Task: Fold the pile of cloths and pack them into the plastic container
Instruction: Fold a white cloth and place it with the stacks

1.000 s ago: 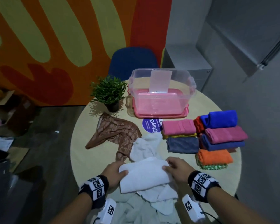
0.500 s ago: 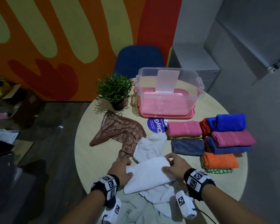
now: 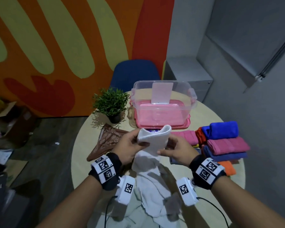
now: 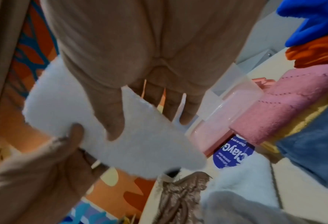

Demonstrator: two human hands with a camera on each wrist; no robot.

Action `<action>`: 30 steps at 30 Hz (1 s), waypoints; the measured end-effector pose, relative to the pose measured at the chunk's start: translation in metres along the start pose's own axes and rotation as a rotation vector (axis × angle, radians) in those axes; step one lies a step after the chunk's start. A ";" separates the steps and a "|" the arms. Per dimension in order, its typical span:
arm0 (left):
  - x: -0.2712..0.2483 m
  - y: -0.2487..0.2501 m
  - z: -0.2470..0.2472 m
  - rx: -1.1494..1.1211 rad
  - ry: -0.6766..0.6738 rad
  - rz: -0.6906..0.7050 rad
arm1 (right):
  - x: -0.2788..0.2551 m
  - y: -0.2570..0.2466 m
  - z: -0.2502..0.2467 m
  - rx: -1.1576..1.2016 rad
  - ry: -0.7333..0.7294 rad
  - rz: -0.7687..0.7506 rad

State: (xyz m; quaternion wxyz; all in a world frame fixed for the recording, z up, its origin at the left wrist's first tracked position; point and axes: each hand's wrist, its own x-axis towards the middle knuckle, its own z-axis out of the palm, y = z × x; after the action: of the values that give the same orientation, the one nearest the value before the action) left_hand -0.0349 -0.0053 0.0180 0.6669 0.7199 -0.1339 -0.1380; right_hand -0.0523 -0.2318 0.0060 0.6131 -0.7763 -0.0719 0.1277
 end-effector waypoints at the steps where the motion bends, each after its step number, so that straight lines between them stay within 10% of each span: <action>1: -0.002 0.001 0.002 0.013 -0.005 0.014 | -0.004 0.002 0.001 -0.055 -0.015 0.014; 11: -0.078 -0.125 0.029 0.131 -0.200 -0.382 | -0.068 0.125 0.038 -0.375 -0.269 0.279; 18: -0.057 -0.133 0.035 0.137 -0.075 -0.446 | -0.058 0.119 0.040 -0.087 -0.103 0.469; 30: -0.045 -0.146 0.048 0.458 0.006 -0.542 | -0.059 0.135 0.047 -0.360 0.040 0.613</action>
State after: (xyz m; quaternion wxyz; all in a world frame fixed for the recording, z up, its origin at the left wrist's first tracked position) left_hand -0.0938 -0.0217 -0.1307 0.4276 0.8606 0.0363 -0.2744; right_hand -0.1286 -0.2358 -0.1288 0.4011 -0.8596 0.1550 0.2760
